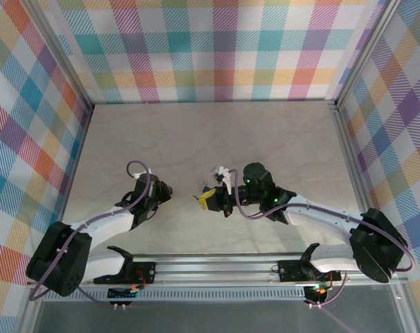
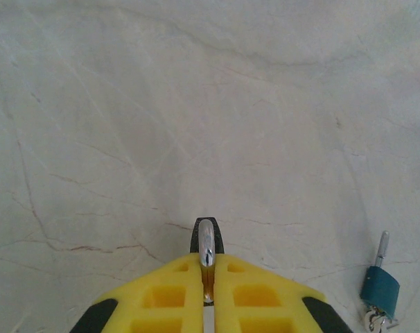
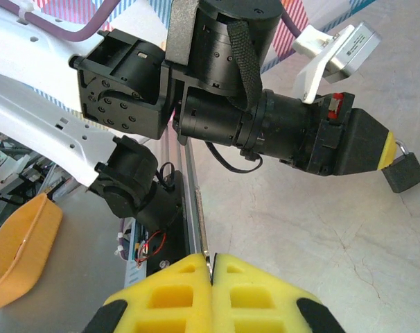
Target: Lock with the key
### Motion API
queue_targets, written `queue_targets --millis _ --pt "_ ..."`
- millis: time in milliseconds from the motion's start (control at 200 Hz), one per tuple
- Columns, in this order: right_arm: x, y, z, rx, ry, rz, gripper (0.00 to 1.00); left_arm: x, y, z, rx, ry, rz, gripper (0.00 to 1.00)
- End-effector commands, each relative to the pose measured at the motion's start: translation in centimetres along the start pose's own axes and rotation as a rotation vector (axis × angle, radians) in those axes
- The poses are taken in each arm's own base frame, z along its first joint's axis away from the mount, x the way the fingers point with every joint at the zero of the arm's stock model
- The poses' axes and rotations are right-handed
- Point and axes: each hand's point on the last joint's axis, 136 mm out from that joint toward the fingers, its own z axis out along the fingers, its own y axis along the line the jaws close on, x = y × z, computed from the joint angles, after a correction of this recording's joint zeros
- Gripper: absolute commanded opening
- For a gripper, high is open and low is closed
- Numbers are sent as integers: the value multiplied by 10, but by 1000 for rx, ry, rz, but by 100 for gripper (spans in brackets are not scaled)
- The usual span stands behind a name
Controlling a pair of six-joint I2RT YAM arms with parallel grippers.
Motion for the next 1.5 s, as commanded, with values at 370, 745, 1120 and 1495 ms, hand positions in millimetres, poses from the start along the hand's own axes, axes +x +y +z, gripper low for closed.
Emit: queue_targets --millis 370,745,1120,1495 --pt "-5 2 5 -18 -20 -5 0 -13 3 -9 15 -40 -9 40" --pt "0 -32 23 80 -23 94 0 -39 -4 -44 20 -100 -33 69" --pt "22 -105 94 287 60 268 0 -98 -24 -158 -3 -244 -28 100" --pt "51 -158 141 483 207 359 0 -116 3 -212 -161 -361 142 100"
